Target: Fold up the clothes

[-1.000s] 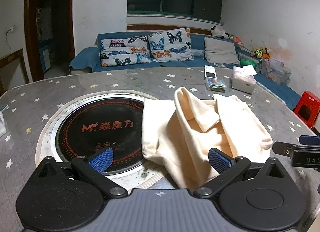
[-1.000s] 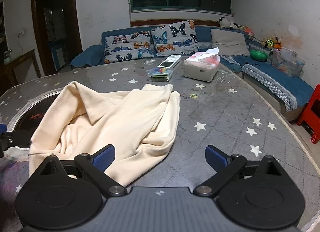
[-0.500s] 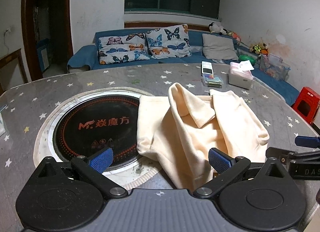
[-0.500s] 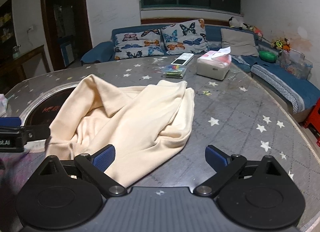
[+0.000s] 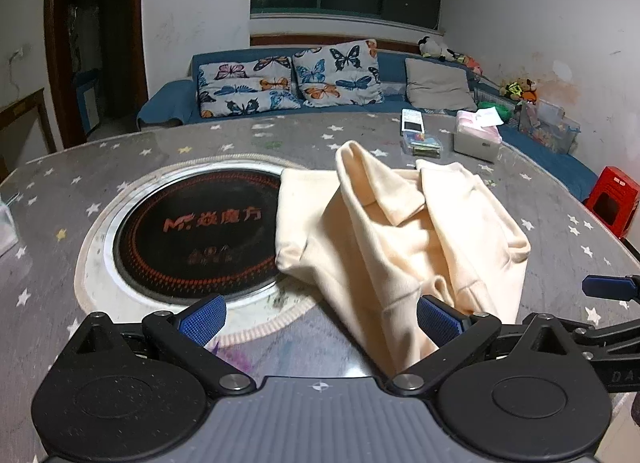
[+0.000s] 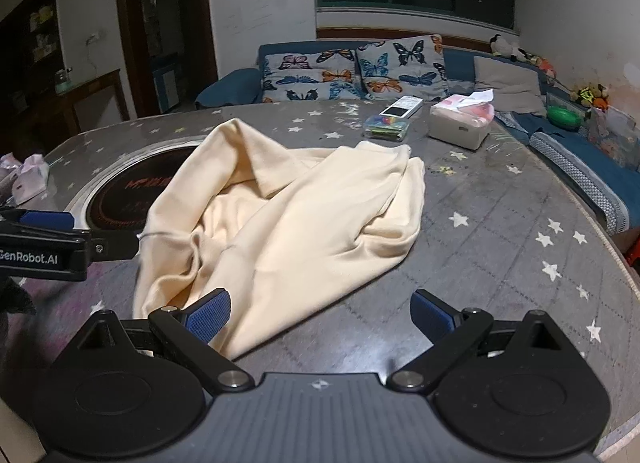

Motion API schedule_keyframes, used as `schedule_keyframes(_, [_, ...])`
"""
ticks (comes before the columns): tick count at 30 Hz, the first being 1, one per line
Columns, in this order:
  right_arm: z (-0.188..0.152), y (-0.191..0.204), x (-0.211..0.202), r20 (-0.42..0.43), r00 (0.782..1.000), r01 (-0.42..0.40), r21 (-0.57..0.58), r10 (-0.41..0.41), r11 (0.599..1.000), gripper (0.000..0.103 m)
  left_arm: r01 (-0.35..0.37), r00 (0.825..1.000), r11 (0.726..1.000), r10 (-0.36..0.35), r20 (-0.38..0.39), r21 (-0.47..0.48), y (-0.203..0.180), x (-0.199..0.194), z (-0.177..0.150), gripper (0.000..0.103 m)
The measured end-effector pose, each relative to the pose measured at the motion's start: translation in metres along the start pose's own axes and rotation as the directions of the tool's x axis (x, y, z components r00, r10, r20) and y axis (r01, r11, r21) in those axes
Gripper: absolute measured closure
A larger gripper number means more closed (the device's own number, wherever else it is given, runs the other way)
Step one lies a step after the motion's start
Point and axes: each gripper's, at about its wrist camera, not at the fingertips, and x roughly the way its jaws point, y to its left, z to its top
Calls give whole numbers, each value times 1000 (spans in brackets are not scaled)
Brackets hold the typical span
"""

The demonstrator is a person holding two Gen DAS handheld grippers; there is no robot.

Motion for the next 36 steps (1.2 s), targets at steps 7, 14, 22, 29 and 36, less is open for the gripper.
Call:
schedule_keyframes(7, [-10,10,-9,-8,1000,-24,-47,24,999,5,-2,1000,1000,2,-16,21,-3,-9,-12,0])
schedule_keyframes(14, [-16,8,-16,-3,1000,-23,-38,23,999,5,-7,999,999,8,-33,42,-9,-14,-22,0])
schedule_keyframes(22, [-19,9,-20,2,1000,-31,-39,31,999,6,-11,999,998,13,-35,59,-13,-21,-27,0])
schedule_keyframes(29, [-19,10,-23,5,999,-31,-43,31,999,8,-8,999,997,11,-42,73,-17,-22,-31,0])
schedule_keyframes(36, [-20,9,-24,1,999,-32,-33,32,999,10,-2,999,996,6,-43,89,-20,-25,-32,0])
